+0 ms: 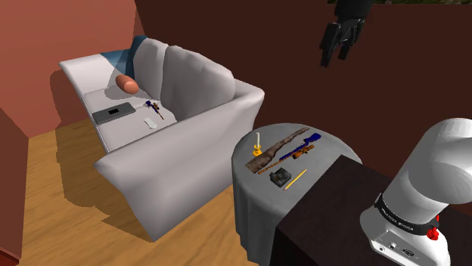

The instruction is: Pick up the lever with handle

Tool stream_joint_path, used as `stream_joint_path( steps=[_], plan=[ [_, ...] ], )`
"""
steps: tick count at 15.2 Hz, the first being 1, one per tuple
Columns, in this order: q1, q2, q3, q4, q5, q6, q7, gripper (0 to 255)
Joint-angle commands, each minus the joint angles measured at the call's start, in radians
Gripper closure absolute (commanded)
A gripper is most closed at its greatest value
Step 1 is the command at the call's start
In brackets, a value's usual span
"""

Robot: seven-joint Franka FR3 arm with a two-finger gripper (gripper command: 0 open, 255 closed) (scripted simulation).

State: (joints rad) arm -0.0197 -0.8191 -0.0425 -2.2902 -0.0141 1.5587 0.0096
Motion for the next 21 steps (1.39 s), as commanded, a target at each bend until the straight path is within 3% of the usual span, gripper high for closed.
stream_joint_path(
  steps=[1,11,21],
  plan=[
    [0.000,0.000,0.000,0.000,0.000,0.000,0.000,0],
    [-0.091,0.012,0.166,-0.312,0.077,0.310,0.395,0],
    [-0.180,0.244,0.364,-0.473,0.151,0.679,0.809,0]
  ],
)
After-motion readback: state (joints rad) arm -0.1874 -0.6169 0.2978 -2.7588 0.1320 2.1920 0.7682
